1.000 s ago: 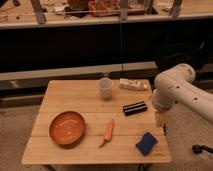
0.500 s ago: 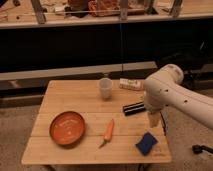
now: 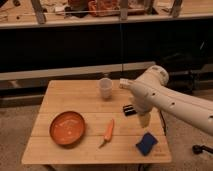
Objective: Pick up the ceramic bowl
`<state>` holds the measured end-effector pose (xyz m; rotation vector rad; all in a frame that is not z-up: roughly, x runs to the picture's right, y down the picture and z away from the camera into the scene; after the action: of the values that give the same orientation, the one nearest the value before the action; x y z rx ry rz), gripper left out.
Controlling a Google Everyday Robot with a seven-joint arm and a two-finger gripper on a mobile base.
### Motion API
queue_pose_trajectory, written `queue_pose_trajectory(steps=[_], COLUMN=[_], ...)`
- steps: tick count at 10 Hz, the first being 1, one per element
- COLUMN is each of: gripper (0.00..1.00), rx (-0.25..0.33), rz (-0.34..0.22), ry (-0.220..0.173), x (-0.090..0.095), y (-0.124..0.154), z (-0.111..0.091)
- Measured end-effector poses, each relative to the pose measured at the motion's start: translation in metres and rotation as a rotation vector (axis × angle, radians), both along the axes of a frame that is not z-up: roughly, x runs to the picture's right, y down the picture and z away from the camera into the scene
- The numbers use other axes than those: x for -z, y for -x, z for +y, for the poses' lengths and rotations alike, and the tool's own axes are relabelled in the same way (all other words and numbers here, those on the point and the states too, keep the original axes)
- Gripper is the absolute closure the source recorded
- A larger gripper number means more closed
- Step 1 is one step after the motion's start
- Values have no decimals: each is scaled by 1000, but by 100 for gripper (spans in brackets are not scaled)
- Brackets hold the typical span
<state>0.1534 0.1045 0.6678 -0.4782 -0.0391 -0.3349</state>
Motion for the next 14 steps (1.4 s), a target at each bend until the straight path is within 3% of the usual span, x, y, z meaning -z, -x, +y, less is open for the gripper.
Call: queue_pose_trajectory(steps=[4, 14], gripper=[20, 20], rx=[123, 321], rz=[-84, -219], ry=[-8, -17], x=[-1, -4], y=[47, 91], z=[-2, -1])
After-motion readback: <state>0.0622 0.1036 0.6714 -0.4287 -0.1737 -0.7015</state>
